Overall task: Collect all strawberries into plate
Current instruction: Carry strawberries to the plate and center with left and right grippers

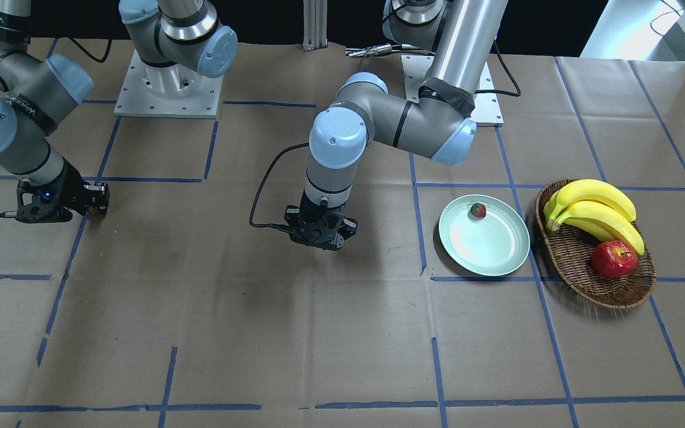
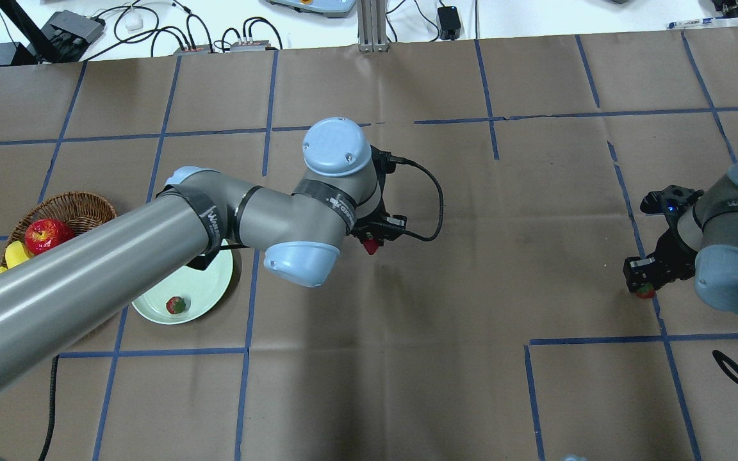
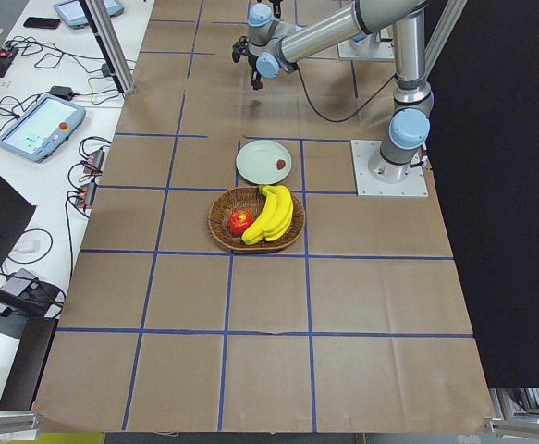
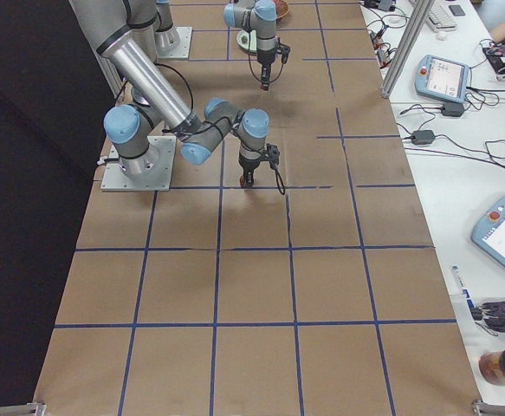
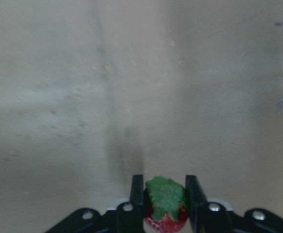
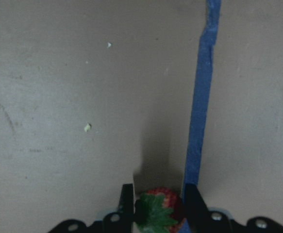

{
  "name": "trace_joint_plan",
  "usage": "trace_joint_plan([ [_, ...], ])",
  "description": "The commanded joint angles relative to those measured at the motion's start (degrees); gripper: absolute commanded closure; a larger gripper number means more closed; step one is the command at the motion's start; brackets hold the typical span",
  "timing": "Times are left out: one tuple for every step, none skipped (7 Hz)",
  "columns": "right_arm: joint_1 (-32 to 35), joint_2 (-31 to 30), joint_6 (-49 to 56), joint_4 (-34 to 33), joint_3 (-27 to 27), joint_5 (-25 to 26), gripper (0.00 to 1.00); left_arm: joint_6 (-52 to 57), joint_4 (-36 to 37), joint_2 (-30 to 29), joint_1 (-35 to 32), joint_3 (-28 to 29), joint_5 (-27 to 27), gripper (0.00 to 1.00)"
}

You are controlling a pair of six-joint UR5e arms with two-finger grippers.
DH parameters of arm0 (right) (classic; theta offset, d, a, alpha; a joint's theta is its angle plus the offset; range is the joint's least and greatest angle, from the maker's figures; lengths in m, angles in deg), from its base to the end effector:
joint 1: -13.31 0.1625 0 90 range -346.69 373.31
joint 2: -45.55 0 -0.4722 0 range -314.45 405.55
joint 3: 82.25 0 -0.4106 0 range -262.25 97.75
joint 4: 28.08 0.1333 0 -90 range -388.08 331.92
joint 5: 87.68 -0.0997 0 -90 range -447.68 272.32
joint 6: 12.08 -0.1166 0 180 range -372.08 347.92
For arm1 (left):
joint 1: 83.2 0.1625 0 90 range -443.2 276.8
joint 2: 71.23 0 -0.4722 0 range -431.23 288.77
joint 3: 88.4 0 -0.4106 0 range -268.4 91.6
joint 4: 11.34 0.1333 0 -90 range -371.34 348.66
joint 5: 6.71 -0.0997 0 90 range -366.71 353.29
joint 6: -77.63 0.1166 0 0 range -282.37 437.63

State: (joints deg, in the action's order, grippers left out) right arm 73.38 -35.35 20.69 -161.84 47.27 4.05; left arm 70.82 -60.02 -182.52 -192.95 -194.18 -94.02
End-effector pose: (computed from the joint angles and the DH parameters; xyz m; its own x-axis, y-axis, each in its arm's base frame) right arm -0.1049 -0.4422 0.1961 -0.9985 -0.0499 -0.0206 -0.0515 0.9948 0.0875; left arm -0.3358 -0.5245 0.2462 -0.9723 0.2271 0.0553 0.2233 0.9724 -0.0680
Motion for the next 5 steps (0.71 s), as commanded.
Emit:
trace_joint_plan([
  [0.1,-0.7,-0.3,-0.8,-1.0,-0.4,0.9,14.0,-9.7,7.9,9.0,-1.0,-1.8,1.0],
  [0.6,-1.1,-0.3,0.0,-4.1,-0.1,0.9,20.7,-9.4,9.9,12.6,-4.1,-5.9,1.0],
  [1.9,-0.8,-0.4,4.3,-9.1,-0.6,0.9,26.7,-8.4,12.1,16.6,-8.0,-8.6,1.0],
  [5.9,-0.4,-4.5,9.1,-14.2,-0.6,0.9,29.6,-8.5,14.8,20.3,-10.1,-8.9,1.0],
  [12.5,-0.2,-11.8,13.1,-18.2,-0.6,0.9,35.2,-8.3,15.7,24.3,-12.6,-8.9,1.0],
])
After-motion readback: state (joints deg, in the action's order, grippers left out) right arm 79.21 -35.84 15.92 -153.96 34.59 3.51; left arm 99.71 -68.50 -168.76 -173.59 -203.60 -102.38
